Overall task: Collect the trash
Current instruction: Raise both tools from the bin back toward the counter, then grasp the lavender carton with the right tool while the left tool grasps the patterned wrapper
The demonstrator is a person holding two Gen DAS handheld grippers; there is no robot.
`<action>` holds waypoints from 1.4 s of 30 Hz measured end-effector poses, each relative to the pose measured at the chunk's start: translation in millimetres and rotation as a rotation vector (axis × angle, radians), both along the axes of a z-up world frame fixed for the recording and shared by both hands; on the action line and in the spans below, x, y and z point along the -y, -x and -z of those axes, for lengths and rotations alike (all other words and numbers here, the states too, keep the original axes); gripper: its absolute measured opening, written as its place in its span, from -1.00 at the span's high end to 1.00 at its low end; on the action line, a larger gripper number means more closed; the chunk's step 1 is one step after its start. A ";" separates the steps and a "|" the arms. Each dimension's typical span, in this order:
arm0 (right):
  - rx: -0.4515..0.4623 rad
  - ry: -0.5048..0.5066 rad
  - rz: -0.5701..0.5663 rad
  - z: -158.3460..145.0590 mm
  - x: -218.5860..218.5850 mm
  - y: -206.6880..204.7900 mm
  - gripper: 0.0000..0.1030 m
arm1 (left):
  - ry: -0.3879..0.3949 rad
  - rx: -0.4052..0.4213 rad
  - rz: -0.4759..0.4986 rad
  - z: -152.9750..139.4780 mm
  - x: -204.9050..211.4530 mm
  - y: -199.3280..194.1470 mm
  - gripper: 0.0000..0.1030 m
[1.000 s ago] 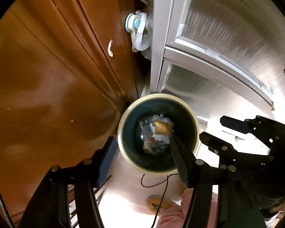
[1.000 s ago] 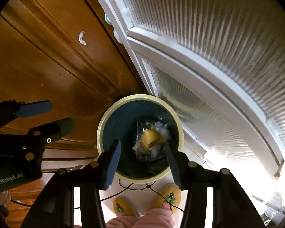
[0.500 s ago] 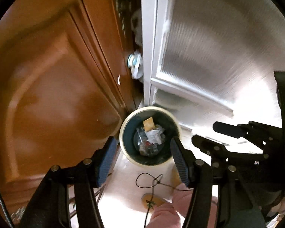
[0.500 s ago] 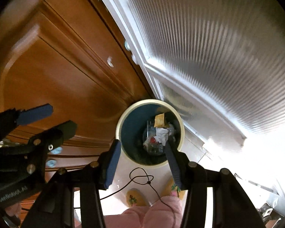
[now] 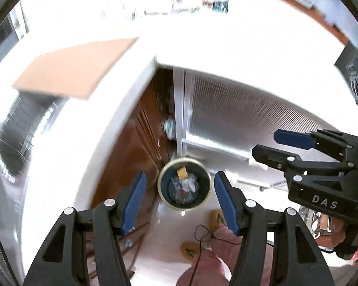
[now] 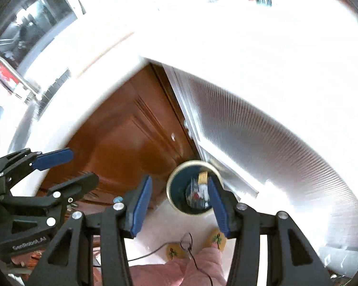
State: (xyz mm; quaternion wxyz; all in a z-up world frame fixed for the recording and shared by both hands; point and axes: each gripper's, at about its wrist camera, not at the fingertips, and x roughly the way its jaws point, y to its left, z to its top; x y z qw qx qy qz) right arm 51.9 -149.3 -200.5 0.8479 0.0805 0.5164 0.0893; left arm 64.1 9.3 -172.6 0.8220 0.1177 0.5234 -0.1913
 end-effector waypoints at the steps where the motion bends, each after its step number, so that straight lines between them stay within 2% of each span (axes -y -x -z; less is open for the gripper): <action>1: 0.024 0.001 0.000 -16.5 -0.6 2.1 0.04 | 0.007 0.024 0.001 -17.8 -2.3 0.7 -0.12; 6: 0.115 -0.012 0.024 -83.3 1.7 9.1 0.04 | 0.065 0.095 -0.008 -78.0 -10.3 -5.6 -0.12; 9: 0.159 0.001 0.044 -110.4 -1.1 6.7 0.04 | 0.089 0.145 -0.011 -110.6 -14.6 -11.3 -0.12; 15: 0.235 0.037 0.061 -161.2 0.4 -4.2 0.04 | 0.075 0.244 0.003 -172.1 -21.2 -22.0 -0.19; 17: 0.260 0.044 0.060 -176.2 2.7 -10.0 0.04 | 0.072 0.283 0.014 -185.9 -23.5 -28.4 -0.29; 22: 0.300 0.079 0.051 -211.2 9.1 -31.7 -0.03 | 0.083 0.301 0.026 -212.3 -26.6 -52.3 -0.31; 27: 0.317 0.104 0.007 -234.2 15.0 -69.1 -0.07 | 0.087 0.303 0.010 -223.9 -23.1 -87.2 -0.33; 32: 0.312 0.122 -0.074 -236.5 20.8 -121.4 -0.12 | 0.088 0.284 -0.042 -221.9 -16.7 -143.0 -0.34; 36: 0.286 0.133 -0.155 -222.6 25.5 -182.5 -0.12 | 0.071 0.236 -0.080 -208.1 -7.5 -192.2 -0.34; 42: 0.204 0.134 -0.229 -179.2 31.7 -275.5 -0.12 | 0.036 0.148 -0.094 -165.0 12.8 -275.0 -0.34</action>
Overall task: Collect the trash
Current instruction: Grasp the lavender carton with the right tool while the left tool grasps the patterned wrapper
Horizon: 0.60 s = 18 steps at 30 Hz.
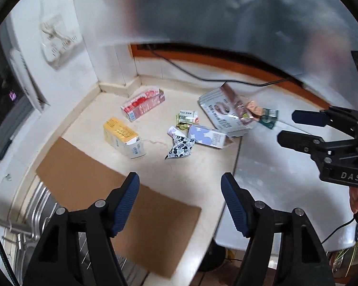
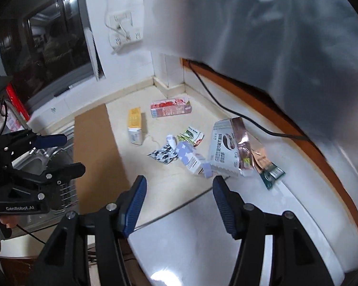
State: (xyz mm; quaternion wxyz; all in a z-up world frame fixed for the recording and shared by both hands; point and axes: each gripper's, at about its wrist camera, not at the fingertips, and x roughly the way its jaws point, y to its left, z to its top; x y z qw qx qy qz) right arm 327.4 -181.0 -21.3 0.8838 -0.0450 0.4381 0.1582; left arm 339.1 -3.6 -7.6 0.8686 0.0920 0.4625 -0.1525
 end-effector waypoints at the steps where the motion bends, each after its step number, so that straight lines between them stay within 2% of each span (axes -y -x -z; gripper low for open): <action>1: -0.015 0.001 -0.012 8.6 -0.2 -12.8 -0.12 | 0.004 -0.027 -0.004 11.8 3.6 -16.7 -0.34; 4: -0.075 0.013 -0.057 43.9 -4.8 -58.8 -0.12 | 0.017 -0.097 -0.022 42.3 9.6 -52.5 -0.34; 10: -0.174 0.007 -0.113 104.1 -11.9 -115.9 -0.12 | 0.017 -0.213 -0.071 97.1 14.0 -103.8 -0.34; 18: -0.258 -0.032 -0.156 149.8 -14.9 -154.8 -0.12 | 0.039 -0.267 -0.096 133.2 9.0 -130.0 -0.34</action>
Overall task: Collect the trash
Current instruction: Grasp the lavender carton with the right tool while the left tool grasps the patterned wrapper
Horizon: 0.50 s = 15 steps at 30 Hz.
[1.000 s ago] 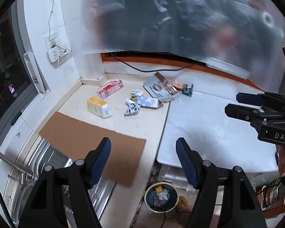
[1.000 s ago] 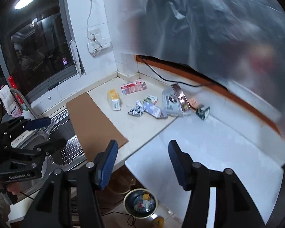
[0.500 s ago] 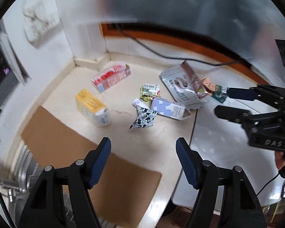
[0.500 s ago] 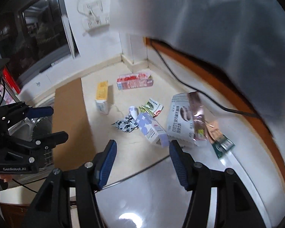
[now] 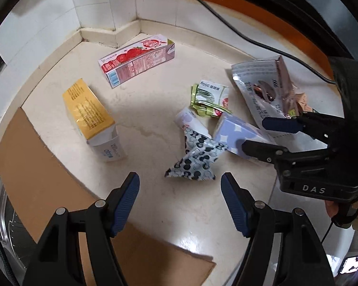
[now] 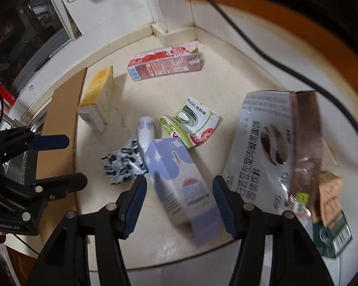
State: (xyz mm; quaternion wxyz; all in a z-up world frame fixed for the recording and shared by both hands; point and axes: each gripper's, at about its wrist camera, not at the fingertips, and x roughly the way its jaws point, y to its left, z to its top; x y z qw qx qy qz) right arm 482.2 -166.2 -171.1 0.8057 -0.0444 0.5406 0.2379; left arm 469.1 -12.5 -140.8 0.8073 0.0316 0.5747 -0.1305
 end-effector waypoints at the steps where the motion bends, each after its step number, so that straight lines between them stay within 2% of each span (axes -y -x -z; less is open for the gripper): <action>1: -0.017 -0.004 -0.011 5.9 -1.4 -3.0 -0.12 | 0.001 -0.005 -0.004 2.5 -1.1 -2.3 -0.34; 5: -0.060 -0.017 -0.044 21.3 -4.6 -8.7 -0.12 | 0.017 -0.027 -0.015 11.0 -3.6 -9.0 -0.34; 6: -0.059 -0.014 -0.052 22.4 -5.2 -7.3 -0.06 | 0.020 -0.029 -0.015 12.4 -3.5 -10.8 -0.34; 8: -0.044 -0.010 -0.081 23.1 -6.7 -1.2 0.25 | 0.028 -0.030 -0.010 15.1 -1.6 -14.3 -0.34; 9: -0.046 -0.003 -0.088 23.5 -6.8 1.8 0.31 | 0.031 -0.031 -0.007 16.4 -0.4 -15.4 -0.34; 15: -0.043 -0.018 -0.058 21.5 2.8 20.8 0.31 | 0.031 -0.048 0.018 27.7 14.4 -27.1 -0.34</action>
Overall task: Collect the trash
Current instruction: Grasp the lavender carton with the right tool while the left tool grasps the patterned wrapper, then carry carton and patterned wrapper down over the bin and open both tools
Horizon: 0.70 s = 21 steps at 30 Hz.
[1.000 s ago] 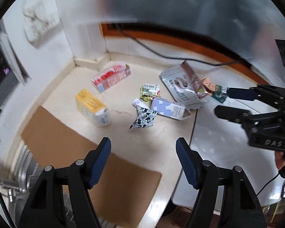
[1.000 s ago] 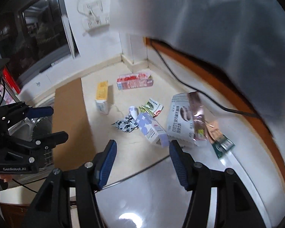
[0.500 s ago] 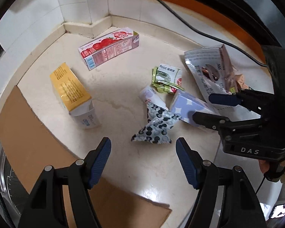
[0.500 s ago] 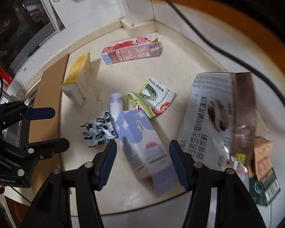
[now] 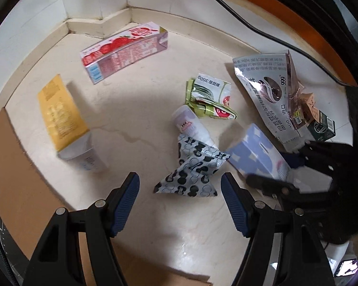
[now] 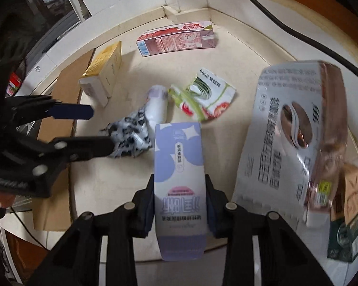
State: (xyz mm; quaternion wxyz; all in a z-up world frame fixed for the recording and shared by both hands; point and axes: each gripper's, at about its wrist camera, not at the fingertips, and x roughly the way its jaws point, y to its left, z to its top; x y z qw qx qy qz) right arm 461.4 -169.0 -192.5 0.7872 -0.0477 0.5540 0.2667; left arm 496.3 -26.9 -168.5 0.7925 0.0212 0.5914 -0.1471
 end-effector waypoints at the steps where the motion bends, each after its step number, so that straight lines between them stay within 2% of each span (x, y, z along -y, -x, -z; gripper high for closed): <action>1: -0.004 -0.012 0.008 -0.7 2.4 3.1 0.31 | 0.001 -0.005 0.001 2.9 2.8 -2.3 -0.34; 6: 0.003 -0.044 0.029 -3.9 9.6 14.8 0.31 | 0.005 -0.038 -0.006 19.3 12.3 -14.5 -0.32; 8: 0.007 -0.049 0.044 -4.2 12.8 18.2 0.31 | 0.009 -0.046 -0.012 24.9 14.9 -18.2 -0.05; 10: 0.004 -0.059 0.062 -4.1 16.6 21.1 0.31 | 0.009 -0.028 -0.020 23.8 16.4 -18.3 0.09; 15: 0.006 -0.081 0.095 -8.1 25.4 33.5 0.32 | 0.012 -0.026 -0.044 22.1 15.8 -8.9 0.17; 21: 0.013 -0.090 0.136 -15.1 26.8 52.7 0.32 | 0.014 0.001 -0.039 7.9 13.5 28.1 0.20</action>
